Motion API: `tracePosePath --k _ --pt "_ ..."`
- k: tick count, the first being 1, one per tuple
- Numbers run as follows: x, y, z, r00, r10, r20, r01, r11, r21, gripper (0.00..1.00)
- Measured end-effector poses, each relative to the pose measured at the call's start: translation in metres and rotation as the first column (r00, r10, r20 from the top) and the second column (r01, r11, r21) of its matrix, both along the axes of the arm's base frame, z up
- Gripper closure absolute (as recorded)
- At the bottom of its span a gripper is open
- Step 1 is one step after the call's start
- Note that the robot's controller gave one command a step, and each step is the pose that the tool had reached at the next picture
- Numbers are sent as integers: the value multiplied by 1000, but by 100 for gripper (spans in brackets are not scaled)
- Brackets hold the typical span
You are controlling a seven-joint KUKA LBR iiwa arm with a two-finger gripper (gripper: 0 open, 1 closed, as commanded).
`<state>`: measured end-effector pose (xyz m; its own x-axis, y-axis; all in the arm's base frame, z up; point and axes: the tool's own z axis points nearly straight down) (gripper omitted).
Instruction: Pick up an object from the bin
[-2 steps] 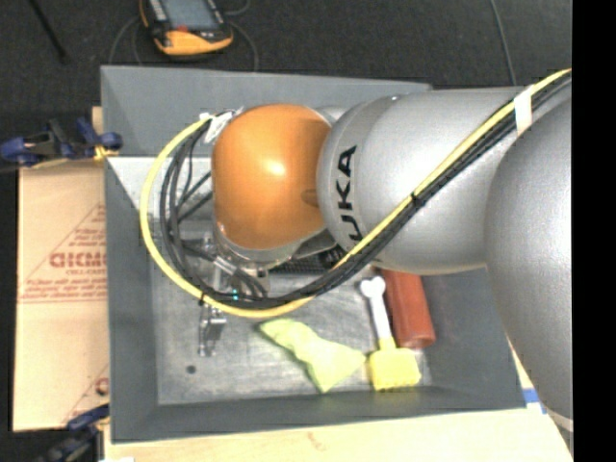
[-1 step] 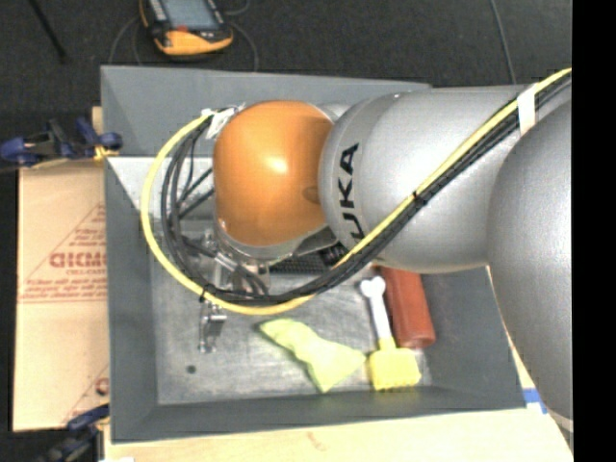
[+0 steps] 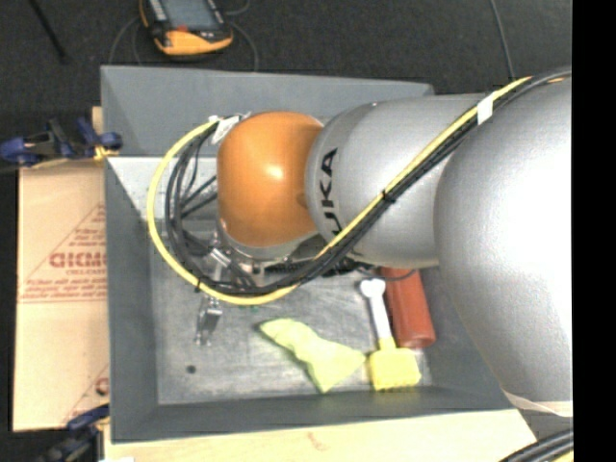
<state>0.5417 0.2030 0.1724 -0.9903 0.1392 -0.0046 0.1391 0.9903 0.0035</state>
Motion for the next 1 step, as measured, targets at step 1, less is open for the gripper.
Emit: tracePosePath --k 1 --pt "83 -24 -71 1000 1 6 -1 1000 -2 0"
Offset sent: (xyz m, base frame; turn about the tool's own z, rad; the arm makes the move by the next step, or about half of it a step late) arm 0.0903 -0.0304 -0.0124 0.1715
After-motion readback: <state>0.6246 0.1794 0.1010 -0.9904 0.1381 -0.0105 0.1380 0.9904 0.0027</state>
